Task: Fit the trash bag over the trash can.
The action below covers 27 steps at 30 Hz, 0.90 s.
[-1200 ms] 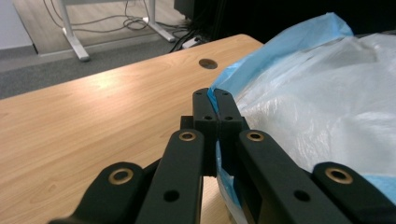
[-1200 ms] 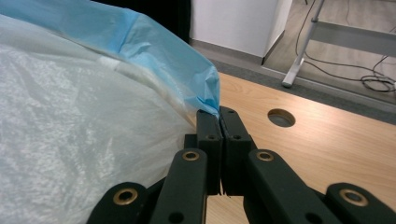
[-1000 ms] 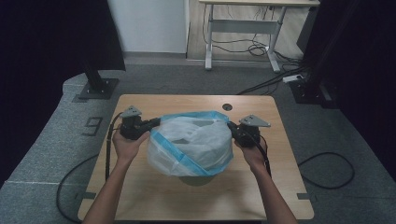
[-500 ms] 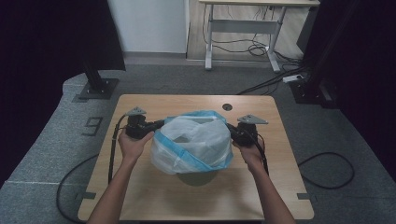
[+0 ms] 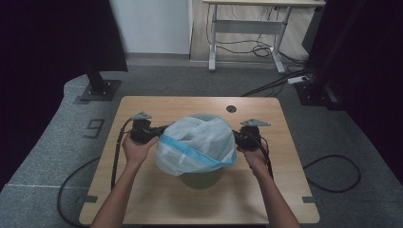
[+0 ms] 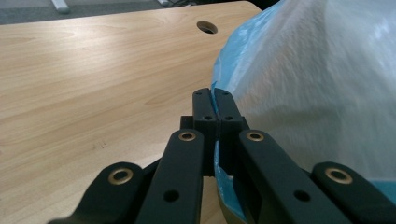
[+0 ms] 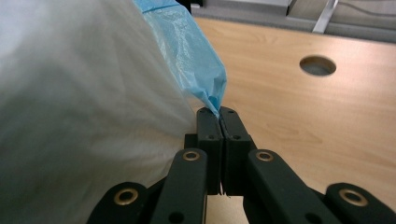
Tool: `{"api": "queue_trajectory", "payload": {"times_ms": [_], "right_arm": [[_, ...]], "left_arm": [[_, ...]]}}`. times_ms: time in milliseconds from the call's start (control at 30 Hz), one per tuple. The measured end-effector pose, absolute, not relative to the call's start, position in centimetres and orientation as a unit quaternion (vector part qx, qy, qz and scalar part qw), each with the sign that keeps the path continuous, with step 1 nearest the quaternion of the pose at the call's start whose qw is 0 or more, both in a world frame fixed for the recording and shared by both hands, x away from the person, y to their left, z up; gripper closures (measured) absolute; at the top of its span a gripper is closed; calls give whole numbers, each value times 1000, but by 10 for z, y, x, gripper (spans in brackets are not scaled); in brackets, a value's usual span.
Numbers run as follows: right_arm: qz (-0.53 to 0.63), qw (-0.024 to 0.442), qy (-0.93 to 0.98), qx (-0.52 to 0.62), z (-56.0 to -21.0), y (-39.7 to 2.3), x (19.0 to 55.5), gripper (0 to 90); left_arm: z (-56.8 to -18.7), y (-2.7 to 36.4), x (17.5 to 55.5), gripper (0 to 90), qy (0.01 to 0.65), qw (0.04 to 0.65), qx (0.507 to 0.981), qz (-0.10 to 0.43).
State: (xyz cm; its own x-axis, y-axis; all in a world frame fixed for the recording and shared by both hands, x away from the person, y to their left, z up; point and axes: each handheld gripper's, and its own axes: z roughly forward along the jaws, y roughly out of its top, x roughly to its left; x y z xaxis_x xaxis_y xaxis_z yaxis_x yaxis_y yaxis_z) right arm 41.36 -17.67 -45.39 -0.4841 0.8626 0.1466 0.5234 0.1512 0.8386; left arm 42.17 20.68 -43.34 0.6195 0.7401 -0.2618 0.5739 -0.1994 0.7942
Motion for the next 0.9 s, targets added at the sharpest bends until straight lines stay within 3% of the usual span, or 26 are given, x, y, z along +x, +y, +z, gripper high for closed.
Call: {"api": "queue_trajectory", "payload": {"times_ms": [300, 367, 400, 567, 900], "right_arm": [[447, 183, 736, 475, -471, -182, 405, 861], [448, 196, 729, 478, -468, -186, 402, 776], [452, 212, 720, 483, -464, -189, 400, 678], [490, 242, 679, 491, -444, -209, 385, 534], [536, 252, 680, 433, -415, -234, 342, 465]], "left_arm": [[-439, 213, 416, 896, 426, 466, 771, 85], [-438, 214, 415, 896, 427, 465, 771, 87], [-437, 214, 415, 896, 427, 465, 770, 87], [-436, 216, 414, 896, 427, 465, 770, 88], [-433, 220, 412, 896, 424, 472, 767, 96]]}}
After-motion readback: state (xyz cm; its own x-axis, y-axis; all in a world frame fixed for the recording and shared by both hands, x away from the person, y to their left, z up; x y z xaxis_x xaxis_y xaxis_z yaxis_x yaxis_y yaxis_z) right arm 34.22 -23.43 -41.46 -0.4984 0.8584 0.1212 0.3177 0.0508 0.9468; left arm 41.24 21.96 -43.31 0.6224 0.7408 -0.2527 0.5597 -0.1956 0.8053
